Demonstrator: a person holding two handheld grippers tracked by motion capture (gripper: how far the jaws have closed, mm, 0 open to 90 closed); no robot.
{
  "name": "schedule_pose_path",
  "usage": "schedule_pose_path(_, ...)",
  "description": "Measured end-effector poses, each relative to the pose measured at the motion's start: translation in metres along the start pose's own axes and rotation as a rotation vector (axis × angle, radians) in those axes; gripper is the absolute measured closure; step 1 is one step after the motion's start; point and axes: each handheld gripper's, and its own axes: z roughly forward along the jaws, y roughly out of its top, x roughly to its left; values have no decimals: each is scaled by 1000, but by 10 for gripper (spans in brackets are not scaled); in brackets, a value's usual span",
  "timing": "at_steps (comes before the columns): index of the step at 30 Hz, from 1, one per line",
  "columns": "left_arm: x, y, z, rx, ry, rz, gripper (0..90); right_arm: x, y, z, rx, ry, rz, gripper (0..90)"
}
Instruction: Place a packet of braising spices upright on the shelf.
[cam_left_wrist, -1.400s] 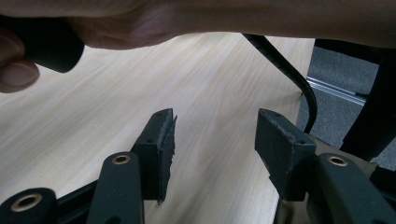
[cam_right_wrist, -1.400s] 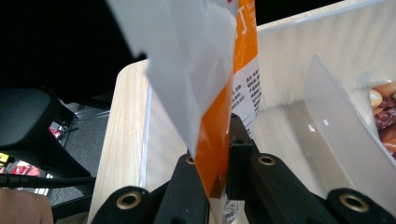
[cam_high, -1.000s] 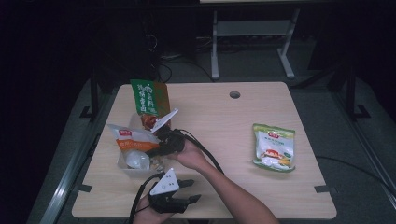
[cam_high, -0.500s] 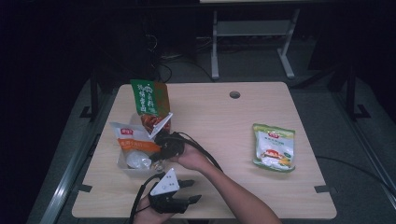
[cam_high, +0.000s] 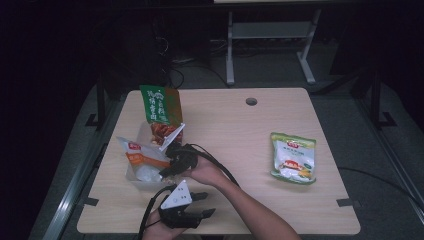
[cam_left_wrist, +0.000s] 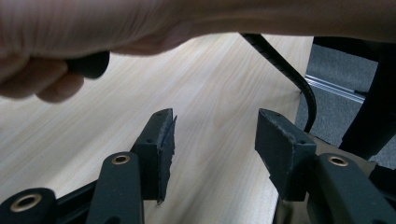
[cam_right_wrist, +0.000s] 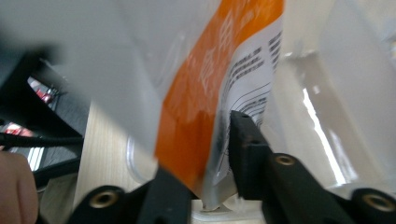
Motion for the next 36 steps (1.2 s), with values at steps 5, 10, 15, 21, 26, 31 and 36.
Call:
schedule_pose_path(5,0,0,0,3,5,-6,460,-2,-3,-11,-27,7,19,676)
schedule_pose_path(10,3,0,0,7,17,-18,443,-1,-13,-34,-79,1,38,588)
schedule_pose_path(15,6,0,1,7,26,-26,421,-2,-26,-59,-121,-16,68,548)
schedule_pose_path(21,8,0,3,17,35,-30,406,-3,-45,-81,-143,-38,108,509)
schedule_pose_path(26,11,1,4,18,45,-38,397,-3,-68,-102,-149,-80,148,488)
schedule_pose_path(31,12,2,5,17,50,-41,392,-3,-85,-119,-160,-115,174,478)
schedule_pose_path(36,14,4,7,20,48,-52,383,-2,-110,-143,-170,-176,211,466)
